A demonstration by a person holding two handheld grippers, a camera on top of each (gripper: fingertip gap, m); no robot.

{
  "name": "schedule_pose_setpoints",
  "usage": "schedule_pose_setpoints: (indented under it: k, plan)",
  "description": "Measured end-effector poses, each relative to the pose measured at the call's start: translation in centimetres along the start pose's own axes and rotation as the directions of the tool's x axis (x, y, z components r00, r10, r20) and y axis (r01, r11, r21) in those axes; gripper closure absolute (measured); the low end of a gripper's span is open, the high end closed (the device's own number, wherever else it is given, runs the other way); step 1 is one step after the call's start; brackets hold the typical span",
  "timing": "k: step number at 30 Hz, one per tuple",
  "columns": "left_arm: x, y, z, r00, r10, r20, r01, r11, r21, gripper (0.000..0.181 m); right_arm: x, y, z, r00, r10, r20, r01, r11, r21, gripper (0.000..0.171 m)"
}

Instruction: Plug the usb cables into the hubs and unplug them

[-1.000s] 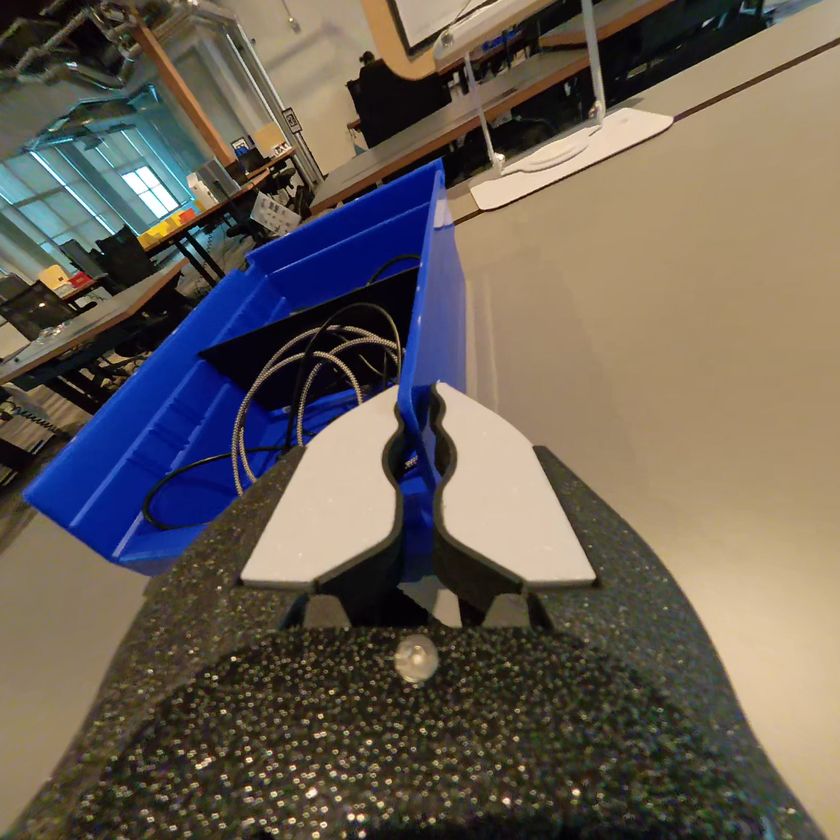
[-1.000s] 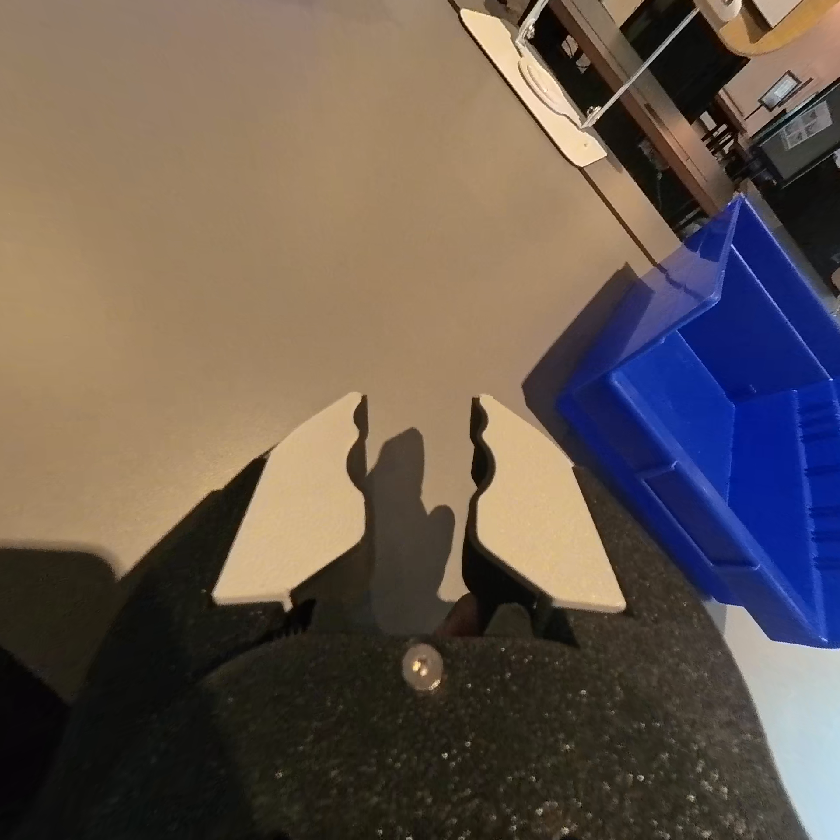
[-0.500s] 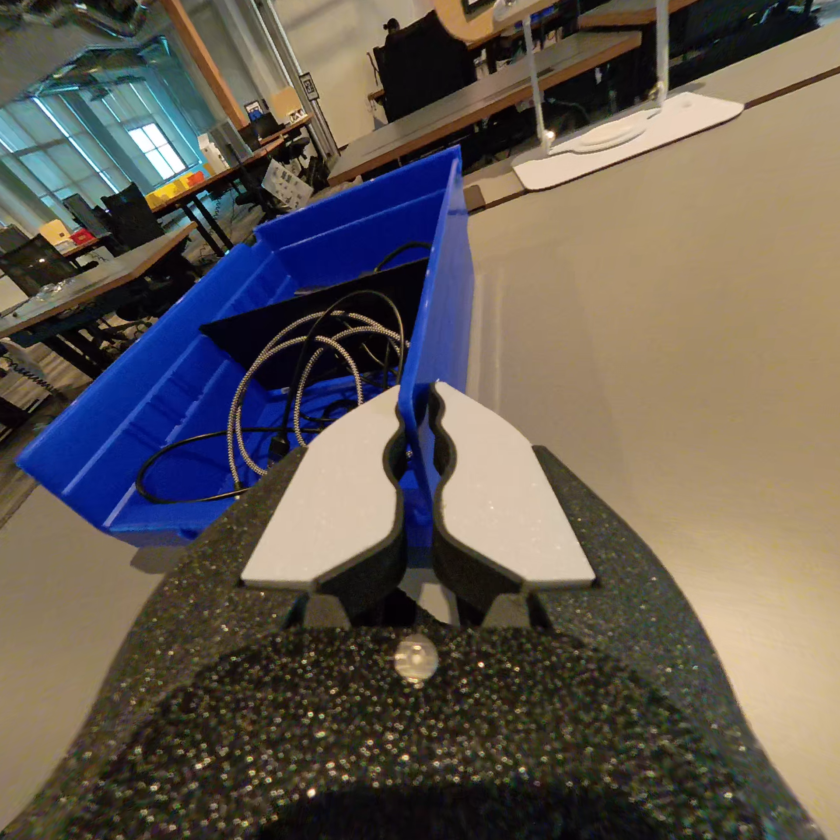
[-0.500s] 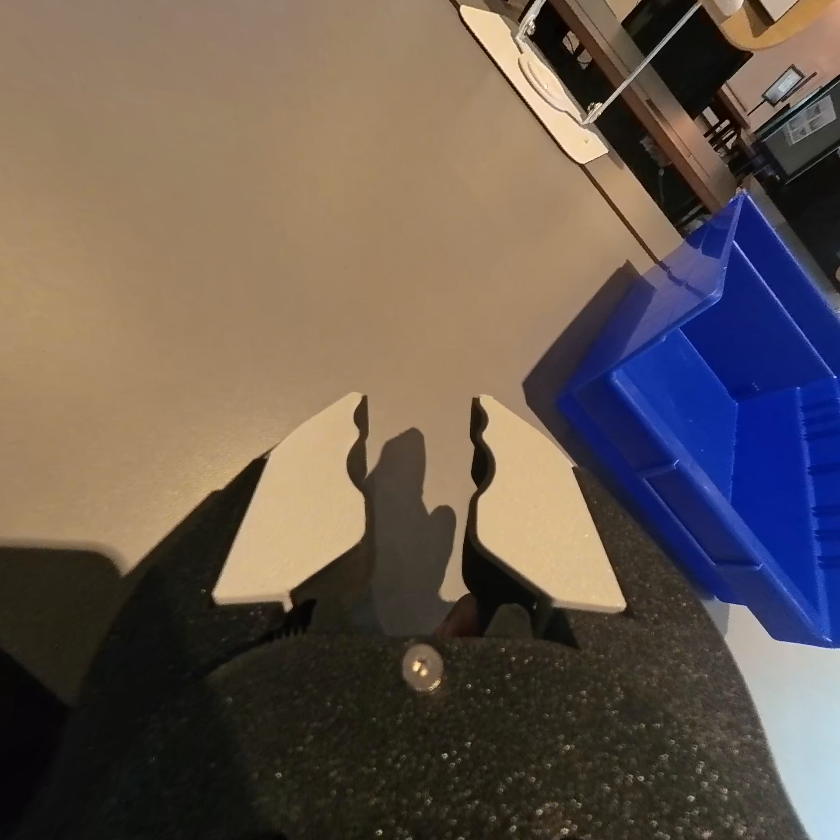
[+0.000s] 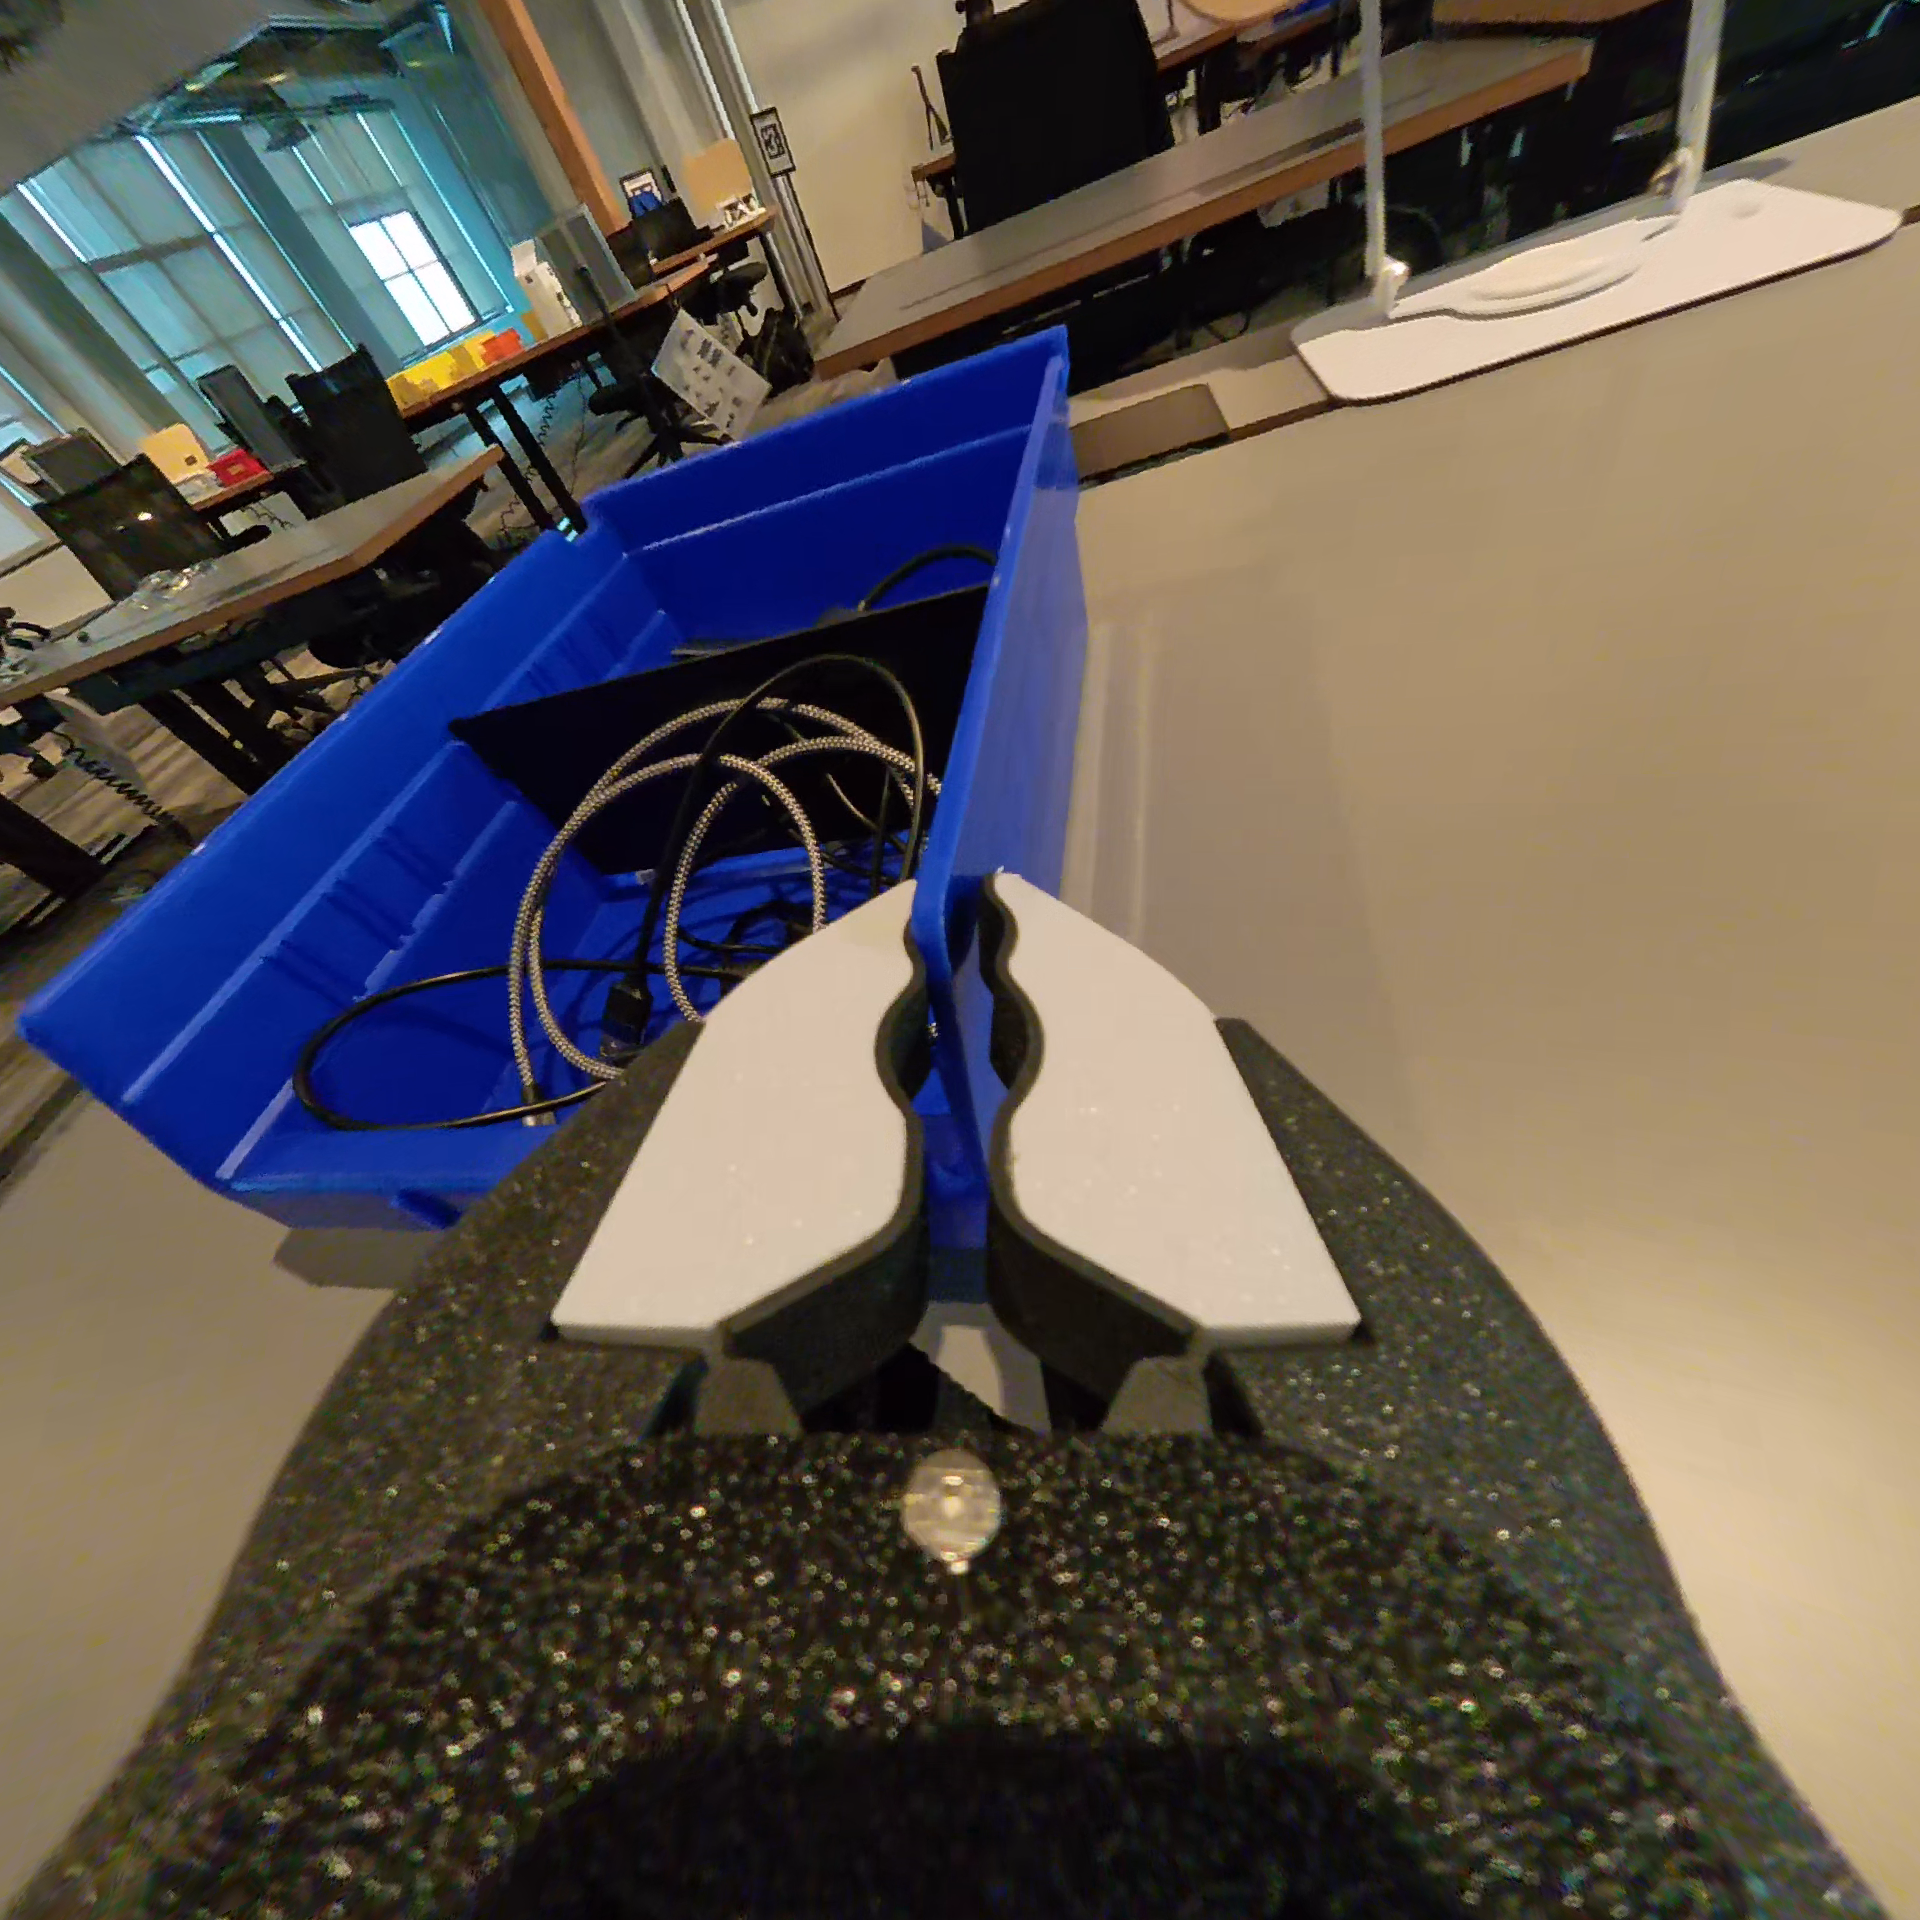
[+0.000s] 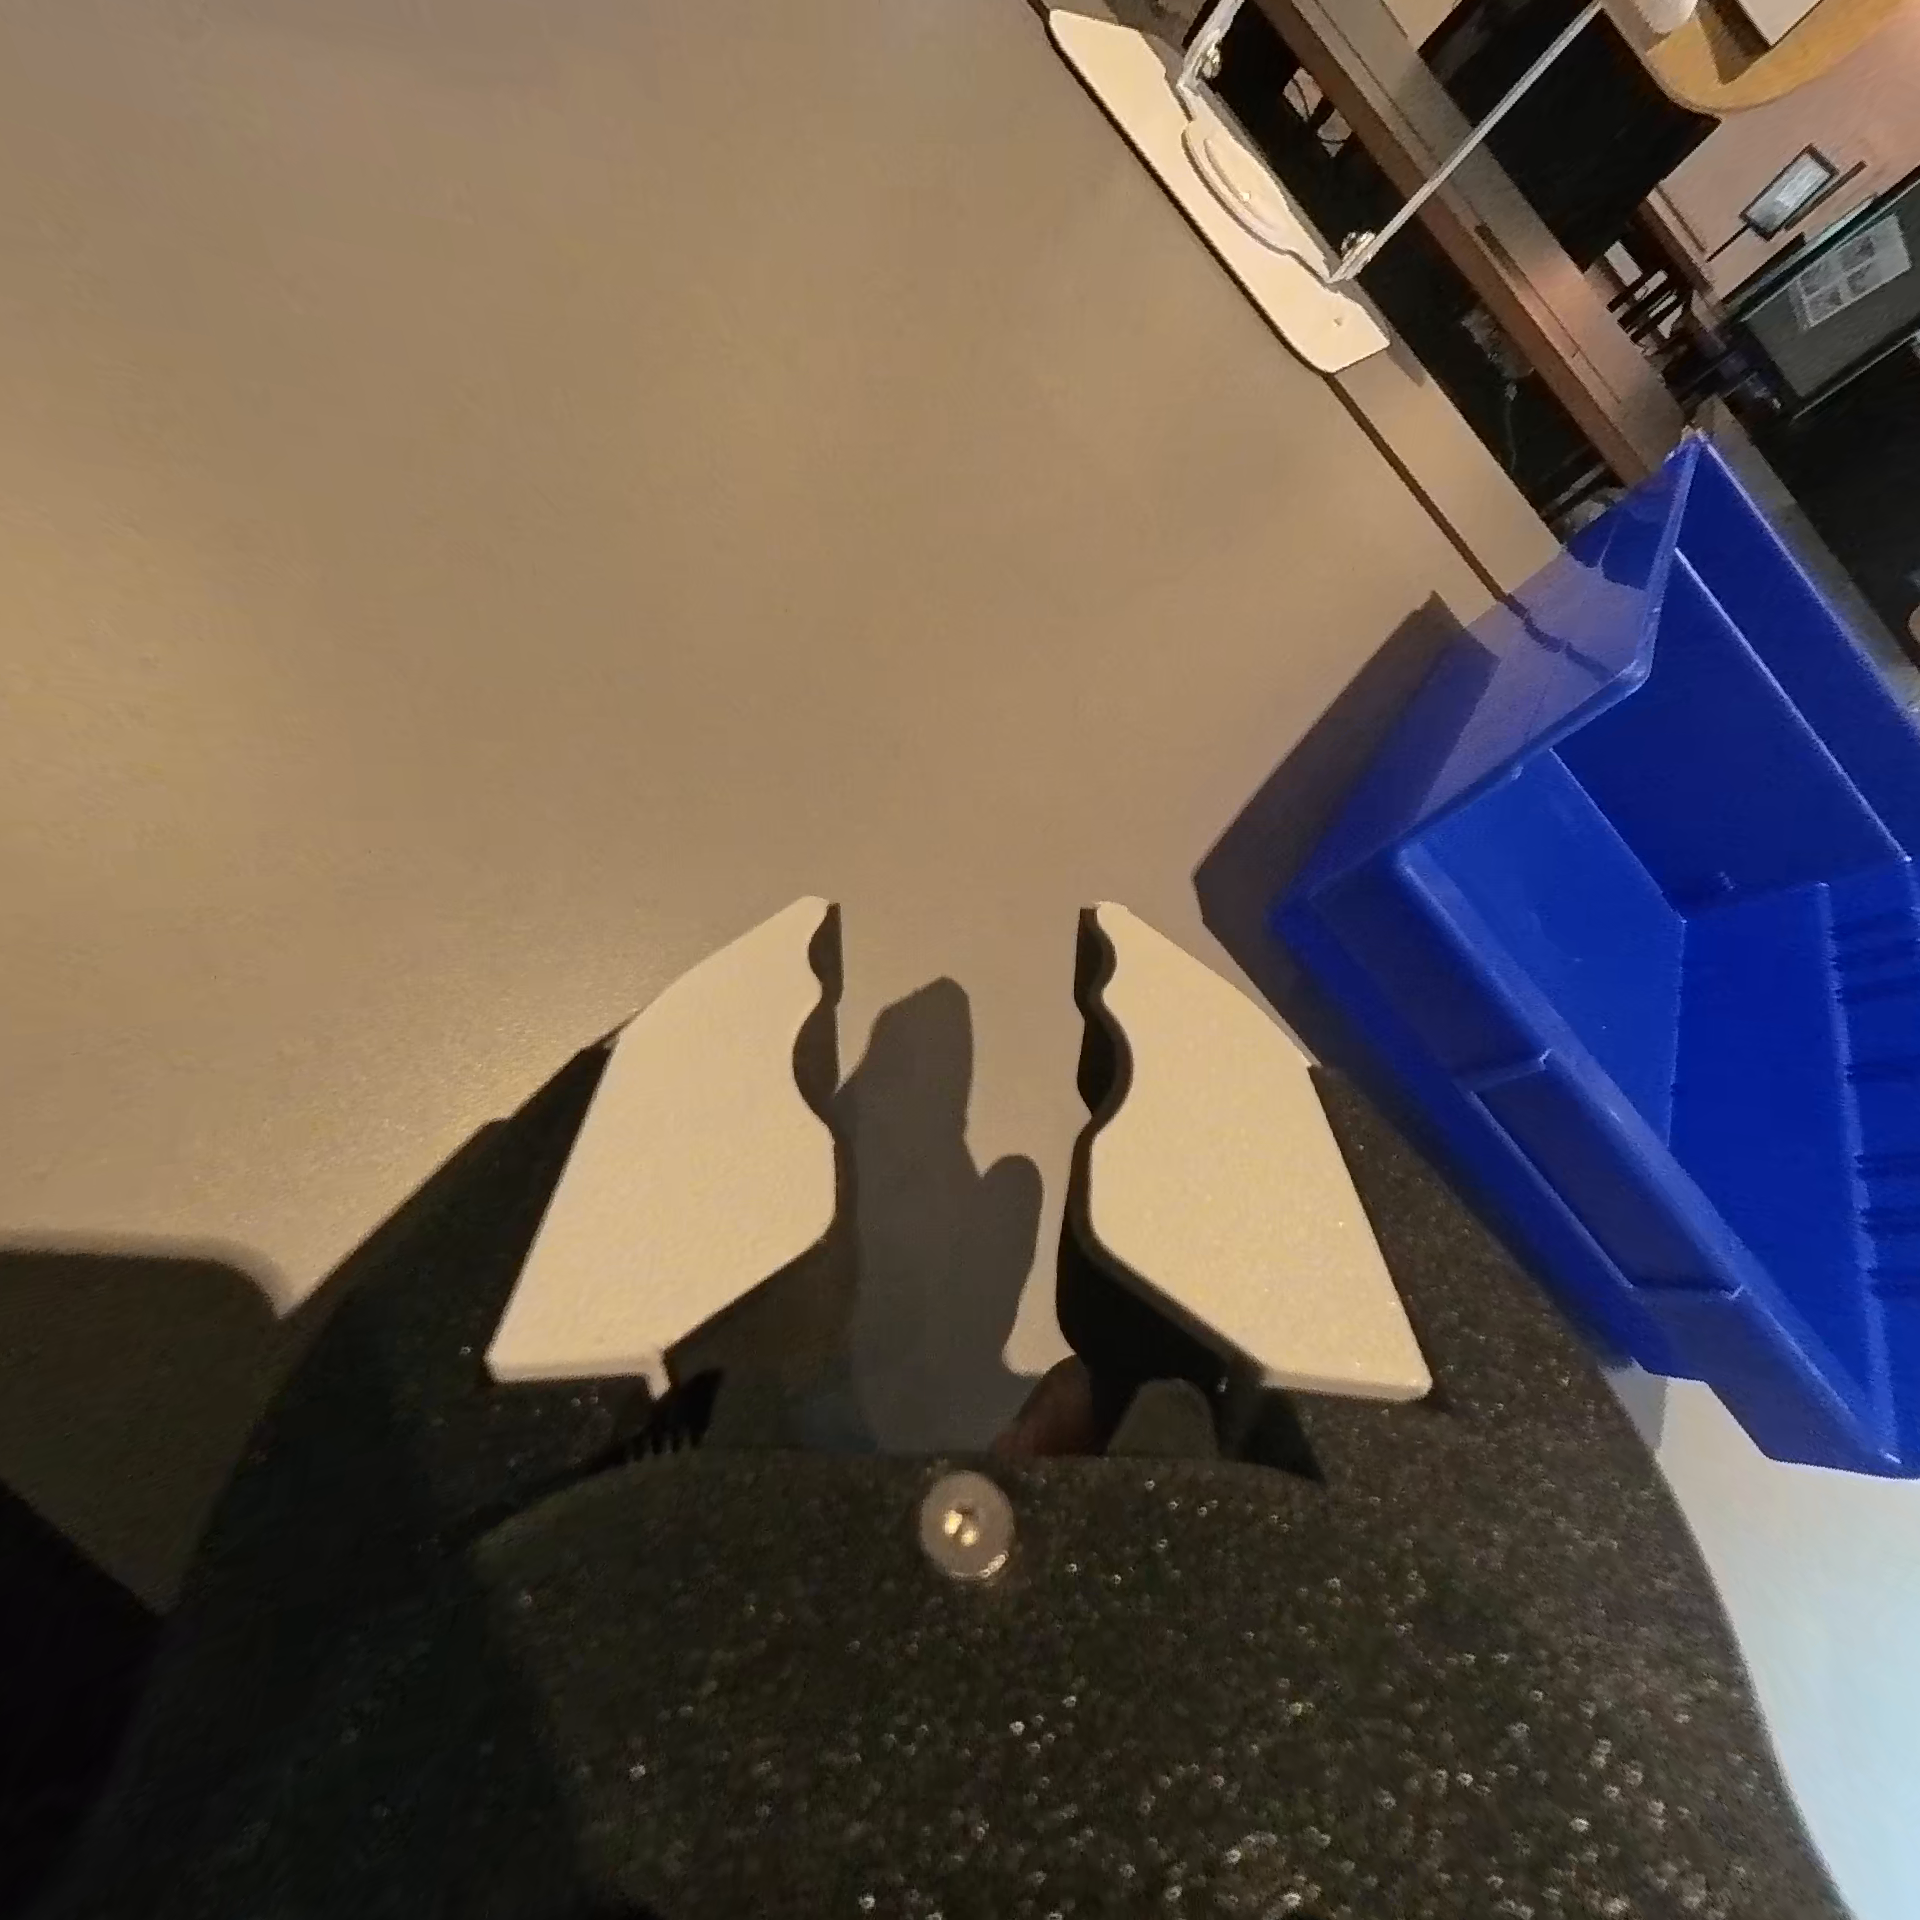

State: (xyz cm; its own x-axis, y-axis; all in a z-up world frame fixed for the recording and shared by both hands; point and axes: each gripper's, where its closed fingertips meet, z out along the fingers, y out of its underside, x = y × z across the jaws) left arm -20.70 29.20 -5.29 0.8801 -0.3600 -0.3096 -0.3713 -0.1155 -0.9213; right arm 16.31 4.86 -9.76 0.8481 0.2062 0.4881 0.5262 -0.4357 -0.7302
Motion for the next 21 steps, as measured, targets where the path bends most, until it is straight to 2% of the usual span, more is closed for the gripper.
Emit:
schedule_pose_setpoints:
  k: [21]
  plan:
    - [-6.6, 1.4, 3.4, 0.997, -0.056, 0.055, 0.058, 0.998, -0.037, 0.175, 0.0, 0.1, 0.1, 1.000, 0.006, 0.000, -0.006, 1.000, -0.004, 0.127]
